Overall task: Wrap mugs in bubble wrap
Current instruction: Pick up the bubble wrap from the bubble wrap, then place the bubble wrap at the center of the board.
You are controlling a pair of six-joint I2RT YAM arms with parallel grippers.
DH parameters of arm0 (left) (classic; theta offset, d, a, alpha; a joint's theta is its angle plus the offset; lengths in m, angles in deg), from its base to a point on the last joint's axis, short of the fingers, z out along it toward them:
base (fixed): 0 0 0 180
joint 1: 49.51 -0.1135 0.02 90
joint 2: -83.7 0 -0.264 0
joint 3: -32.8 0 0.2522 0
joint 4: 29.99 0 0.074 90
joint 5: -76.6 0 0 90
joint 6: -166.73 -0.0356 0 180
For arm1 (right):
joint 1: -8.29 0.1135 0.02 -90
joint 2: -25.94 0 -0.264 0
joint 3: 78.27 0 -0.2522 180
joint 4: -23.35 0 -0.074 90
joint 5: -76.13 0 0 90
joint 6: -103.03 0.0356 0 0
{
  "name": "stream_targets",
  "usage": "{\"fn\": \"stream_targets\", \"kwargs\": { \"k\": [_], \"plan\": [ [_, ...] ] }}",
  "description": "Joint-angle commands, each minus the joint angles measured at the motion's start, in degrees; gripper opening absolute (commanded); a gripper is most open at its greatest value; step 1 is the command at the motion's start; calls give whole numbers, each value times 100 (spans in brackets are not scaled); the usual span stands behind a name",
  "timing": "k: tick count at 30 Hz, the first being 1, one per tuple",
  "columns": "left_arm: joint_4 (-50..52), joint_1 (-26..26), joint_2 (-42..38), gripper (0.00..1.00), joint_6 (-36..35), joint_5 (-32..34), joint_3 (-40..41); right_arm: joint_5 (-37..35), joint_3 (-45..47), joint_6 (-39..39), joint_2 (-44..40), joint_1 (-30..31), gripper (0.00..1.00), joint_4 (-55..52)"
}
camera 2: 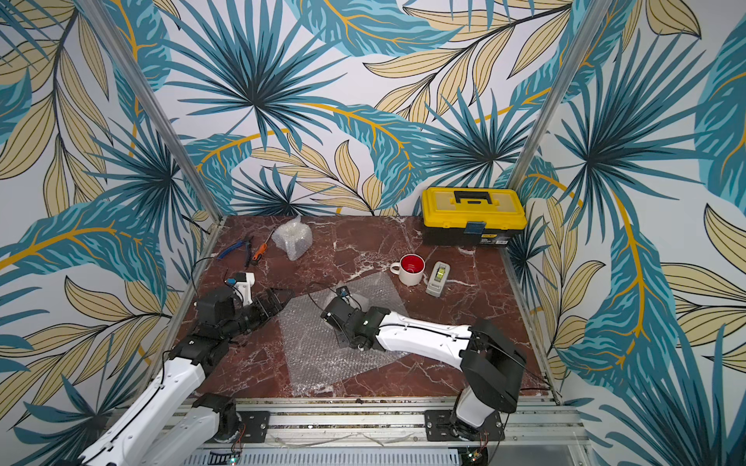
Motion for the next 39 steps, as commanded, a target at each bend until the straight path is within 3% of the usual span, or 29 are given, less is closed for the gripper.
{"fn": "stream_targets", "kwargs": {
  "k": [1, 9, 13, 20, 27, 33, 39],
  "plan": [
    [-95, -62, 429, 100, -410, 423, -839, -632, -958, -148, 26, -223, 0, -12],
    [-154, -300, 1946, 100, -810, 1175, -2155, -416, -3632, -242, 2024, -1165, 0, -624],
    [-307, -409, 2706, 100, -910, 1085, -2716, -329, -5283, -267, 3275, -1590, 0, -1116],
    [-317, -510, 3589, 100, -1019, 971, -3458, -127, -7961, -592, 5166, -1818, 0, -1743],
    [-316, -521, 3695, 100, -1090, 898, -3581, 239, -8337, -731, 5750, -1875, 0, -1221],
    [-307, -521, 3621, 100, -1078, 846, -3418, 373, -8529, -727, 6135, -1917, 10, -1001],
    [-297, -519, 3389, 100, -1039, 804, -3115, 744, -8840, -705, 6415, -1996, 27, -763]
  ]
}}
